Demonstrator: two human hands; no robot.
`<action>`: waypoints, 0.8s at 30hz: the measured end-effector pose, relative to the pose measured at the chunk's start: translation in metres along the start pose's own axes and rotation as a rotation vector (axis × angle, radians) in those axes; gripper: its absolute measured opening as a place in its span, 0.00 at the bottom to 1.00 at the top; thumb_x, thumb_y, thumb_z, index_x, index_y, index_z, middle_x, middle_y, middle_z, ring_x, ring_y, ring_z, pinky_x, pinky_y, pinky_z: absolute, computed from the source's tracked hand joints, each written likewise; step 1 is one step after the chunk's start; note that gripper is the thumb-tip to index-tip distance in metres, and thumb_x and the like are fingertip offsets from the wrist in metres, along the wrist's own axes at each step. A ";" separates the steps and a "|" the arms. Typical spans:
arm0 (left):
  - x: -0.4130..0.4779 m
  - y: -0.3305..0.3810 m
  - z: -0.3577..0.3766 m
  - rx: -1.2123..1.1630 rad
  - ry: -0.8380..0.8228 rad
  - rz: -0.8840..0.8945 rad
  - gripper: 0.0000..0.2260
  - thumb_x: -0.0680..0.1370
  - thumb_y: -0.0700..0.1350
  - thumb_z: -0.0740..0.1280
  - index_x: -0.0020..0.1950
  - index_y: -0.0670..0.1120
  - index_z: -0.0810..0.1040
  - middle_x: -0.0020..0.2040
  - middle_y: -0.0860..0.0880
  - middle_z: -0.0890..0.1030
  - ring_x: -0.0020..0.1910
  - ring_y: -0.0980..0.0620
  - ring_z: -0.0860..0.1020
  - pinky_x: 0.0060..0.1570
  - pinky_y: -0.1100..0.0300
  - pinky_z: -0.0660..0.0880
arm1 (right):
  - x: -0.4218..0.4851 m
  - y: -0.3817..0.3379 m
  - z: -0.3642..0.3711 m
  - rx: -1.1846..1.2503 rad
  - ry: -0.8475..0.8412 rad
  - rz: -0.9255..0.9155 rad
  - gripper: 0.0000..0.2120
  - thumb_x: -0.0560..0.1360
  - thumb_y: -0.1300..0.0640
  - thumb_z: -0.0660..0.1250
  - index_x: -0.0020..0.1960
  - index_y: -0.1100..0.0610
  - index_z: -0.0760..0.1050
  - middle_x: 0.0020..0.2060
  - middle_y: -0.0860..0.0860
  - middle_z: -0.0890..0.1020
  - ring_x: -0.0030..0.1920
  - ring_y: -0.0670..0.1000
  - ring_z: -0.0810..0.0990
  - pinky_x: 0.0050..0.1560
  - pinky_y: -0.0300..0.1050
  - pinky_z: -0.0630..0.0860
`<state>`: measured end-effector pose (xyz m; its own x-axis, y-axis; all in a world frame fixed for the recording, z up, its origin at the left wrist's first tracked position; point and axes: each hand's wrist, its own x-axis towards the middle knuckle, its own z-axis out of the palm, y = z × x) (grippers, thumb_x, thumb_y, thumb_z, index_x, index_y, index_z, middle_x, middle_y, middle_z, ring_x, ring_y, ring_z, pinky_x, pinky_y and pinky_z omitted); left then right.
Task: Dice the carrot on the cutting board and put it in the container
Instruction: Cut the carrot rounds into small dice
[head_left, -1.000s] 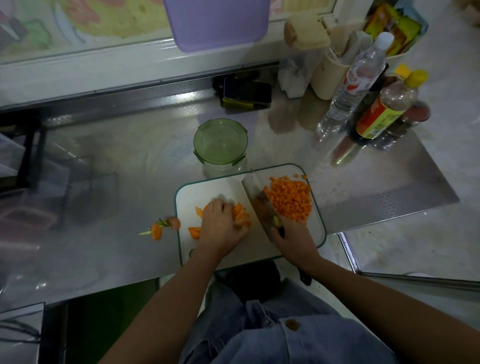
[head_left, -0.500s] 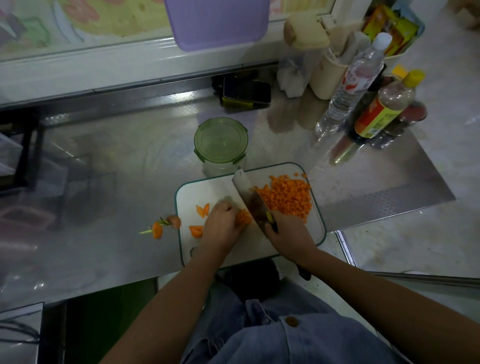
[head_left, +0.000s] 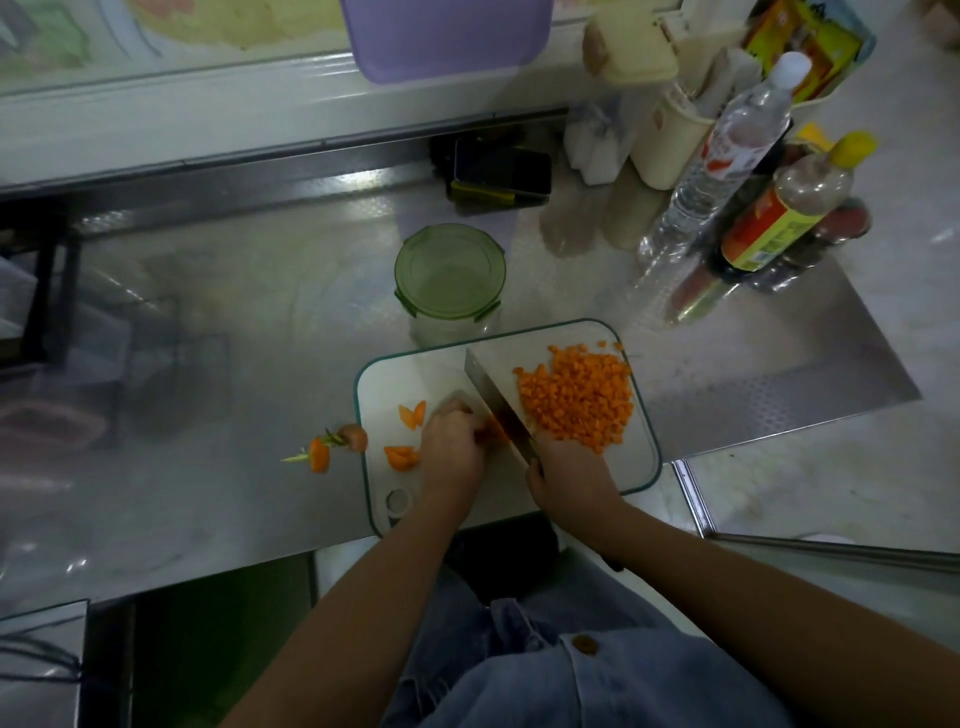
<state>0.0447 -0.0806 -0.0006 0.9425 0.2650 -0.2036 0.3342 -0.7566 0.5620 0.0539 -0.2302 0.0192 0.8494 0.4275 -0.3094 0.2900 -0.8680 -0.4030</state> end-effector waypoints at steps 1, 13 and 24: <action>0.000 0.000 0.000 -0.012 0.010 -0.002 0.09 0.71 0.36 0.68 0.47 0.43 0.85 0.47 0.44 0.80 0.46 0.46 0.76 0.38 0.65 0.58 | 0.000 0.000 0.001 -0.003 0.006 0.000 0.07 0.76 0.58 0.60 0.50 0.60 0.72 0.39 0.58 0.80 0.39 0.59 0.80 0.37 0.51 0.76; 0.000 -0.002 -0.001 -0.197 0.029 -0.183 0.08 0.72 0.37 0.71 0.50 0.45 0.85 0.51 0.47 0.84 0.52 0.50 0.79 0.51 0.65 0.68 | 0.009 -0.002 -0.009 0.060 0.071 -0.049 0.06 0.78 0.57 0.59 0.49 0.60 0.72 0.37 0.56 0.79 0.36 0.57 0.78 0.34 0.48 0.71; 0.000 0.000 -0.001 -0.246 0.030 -0.226 0.07 0.73 0.38 0.70 0.49 0.44 0.85 0.50 0.47 0.84 0.51 0.51 0.79 0.45 0.70 0.64 | 0.011 -0.006 -0.003 0.026 -0.033 0.008 0.06 0.78 0.58 0.59 0.50 0.60 0.72 0.38 0.56 0.78 0.38 0.57 0.79 0.34 0.47 0.72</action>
<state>0.0451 -0.0800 0.0000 0.8426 0.4304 -0.3236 0.5228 -0.5101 0.6830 0.0628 -0.2210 0.0206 0.8364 0.4291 -0.3409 0.2714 -0.8647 -0.4227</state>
